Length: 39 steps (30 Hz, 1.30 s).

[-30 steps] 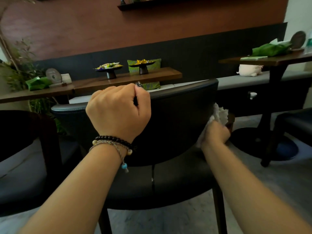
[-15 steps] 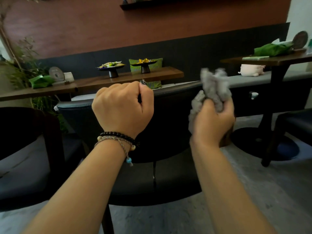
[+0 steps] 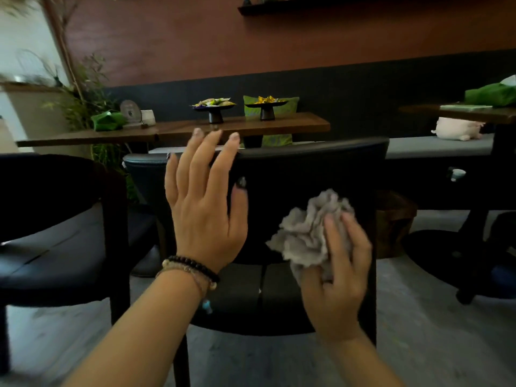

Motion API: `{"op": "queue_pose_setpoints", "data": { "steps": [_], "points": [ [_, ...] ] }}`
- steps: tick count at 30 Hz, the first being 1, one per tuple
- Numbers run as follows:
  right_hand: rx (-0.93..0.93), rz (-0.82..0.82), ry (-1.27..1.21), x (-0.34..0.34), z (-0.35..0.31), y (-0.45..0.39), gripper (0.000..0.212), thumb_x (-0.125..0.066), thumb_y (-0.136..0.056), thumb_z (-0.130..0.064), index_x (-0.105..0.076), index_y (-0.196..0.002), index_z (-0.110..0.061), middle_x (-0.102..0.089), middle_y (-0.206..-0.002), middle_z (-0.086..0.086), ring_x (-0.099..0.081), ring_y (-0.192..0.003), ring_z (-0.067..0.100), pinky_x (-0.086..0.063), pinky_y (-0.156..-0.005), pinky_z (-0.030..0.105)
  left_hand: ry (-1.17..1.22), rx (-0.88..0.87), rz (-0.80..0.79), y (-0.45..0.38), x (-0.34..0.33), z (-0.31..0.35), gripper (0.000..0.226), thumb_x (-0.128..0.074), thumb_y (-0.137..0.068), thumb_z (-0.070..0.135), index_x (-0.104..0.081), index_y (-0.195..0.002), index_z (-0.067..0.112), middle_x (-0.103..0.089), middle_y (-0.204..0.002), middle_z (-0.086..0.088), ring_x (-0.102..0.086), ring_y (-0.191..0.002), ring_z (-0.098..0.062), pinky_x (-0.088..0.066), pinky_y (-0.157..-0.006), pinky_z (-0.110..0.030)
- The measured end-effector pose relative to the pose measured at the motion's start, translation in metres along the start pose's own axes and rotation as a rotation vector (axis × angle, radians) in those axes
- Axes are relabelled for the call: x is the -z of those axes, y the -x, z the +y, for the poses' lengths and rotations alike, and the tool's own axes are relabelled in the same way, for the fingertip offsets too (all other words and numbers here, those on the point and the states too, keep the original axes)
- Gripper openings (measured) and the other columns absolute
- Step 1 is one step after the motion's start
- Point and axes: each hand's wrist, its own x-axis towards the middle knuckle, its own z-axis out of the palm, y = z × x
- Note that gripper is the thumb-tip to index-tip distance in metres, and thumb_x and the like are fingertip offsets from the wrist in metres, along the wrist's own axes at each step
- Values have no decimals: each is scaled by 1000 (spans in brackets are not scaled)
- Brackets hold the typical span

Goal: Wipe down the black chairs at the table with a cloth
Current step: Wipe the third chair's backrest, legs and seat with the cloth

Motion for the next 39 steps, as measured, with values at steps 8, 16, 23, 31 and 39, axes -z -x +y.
{"op": "queue_pose_setpoints", "data": {
  "steps": [8,16,23,31,39],
  "points": [
    [556,-201,138,-23,23,-30,46,-65,-94,-9,-46,-136,-9,-39,-141,15,-36,-138,35,-35,-110,57,80,154,-195,67,11,-23,66,-43,-92,11,-15,-152,14,2,-160,-14,0,-149,-33,-10,-121,-45],
    [85,-831,223,5,114,104,66,-83,-66,-9,-60,-128,-13,-56,-134,11,-44,-131,30,-42,-97,65,139,506,-320,120,17,-36,73,-46,-94,16,-10,-153,41,-2,-160,22,-12,-136,21,-18,-96,7],
    [-72,-865,368,-40,93,132,64,-85,-61,-8,-64,-122,-1,-64,-123,17,-61,-116,36,-50,-98,53,270,1366,-561,190,25,-70,61,-58,-95,22,-30,-143,47,-28,-156,10,-29,-141,-12,-32,-107,-34],
    [45,-939,229,-176,0,156,34,-57,-90,-21,-60,-123,-13,-63,-120,8,-59,-113,26,-42,-106,40,278,1711,-378,199,25,-109,34,-50,-97,29,-50,-131,32,-48,-132,5,-46,-118,-15,-36,-96,-35],
    [195,-1162,380,-128,17,146,41,-48,-81,-20,-63,-118,-13,-61,-122,14,-55,-121,35,-47,-99,43,554,1879,-165,185,-10,-125,30,-44,-100,22,-49,-71,27,-57,-57,10,-50,-59,-3,-41,-58,-27]
  ]
}}
